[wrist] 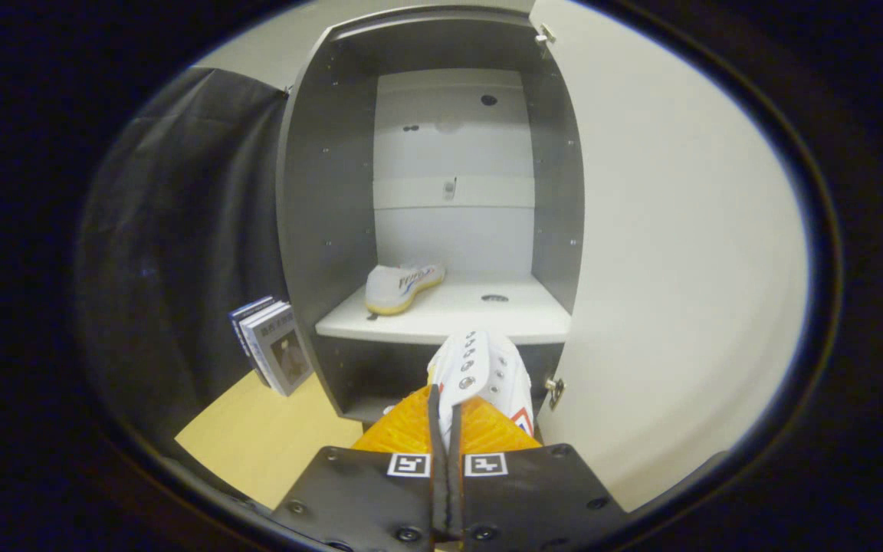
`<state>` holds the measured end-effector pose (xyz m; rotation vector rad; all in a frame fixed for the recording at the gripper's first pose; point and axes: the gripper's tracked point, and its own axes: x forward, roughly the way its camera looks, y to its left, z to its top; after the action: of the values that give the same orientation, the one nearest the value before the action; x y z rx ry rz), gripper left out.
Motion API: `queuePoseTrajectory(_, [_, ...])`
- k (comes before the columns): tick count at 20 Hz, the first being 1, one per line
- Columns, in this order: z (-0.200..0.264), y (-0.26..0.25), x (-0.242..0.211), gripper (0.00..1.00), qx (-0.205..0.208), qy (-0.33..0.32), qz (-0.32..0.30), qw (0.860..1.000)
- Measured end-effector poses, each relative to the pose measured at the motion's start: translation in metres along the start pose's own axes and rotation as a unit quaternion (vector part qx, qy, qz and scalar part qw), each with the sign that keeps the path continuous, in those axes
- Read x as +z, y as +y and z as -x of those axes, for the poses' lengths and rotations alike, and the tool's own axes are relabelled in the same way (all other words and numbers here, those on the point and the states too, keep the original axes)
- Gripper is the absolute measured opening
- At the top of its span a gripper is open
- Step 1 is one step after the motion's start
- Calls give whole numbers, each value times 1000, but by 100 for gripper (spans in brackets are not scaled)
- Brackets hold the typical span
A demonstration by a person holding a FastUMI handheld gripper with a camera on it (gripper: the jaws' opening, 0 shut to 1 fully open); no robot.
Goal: Open the shoe cabinet door, grab the shoes and put them into the shoe cabinet, then close the shoe cabinet door.
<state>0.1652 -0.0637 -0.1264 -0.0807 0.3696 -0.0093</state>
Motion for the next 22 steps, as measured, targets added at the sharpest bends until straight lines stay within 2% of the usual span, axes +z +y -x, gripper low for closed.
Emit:
queuePoseTrajectory(6, [-82, -7, 53, 2, -23, -7, -14, 1000])
queuePoseTrajectory(14, [-219, -28, 65, 2, -43, 19, -6, 999])
queuePoseTrajectory(18, [-263, -32, 61, 2, -38, 33, -1, 999])
queuePoseTrajectory(22, [-274, -28, 56, 2, -31, 47, 9, 998])
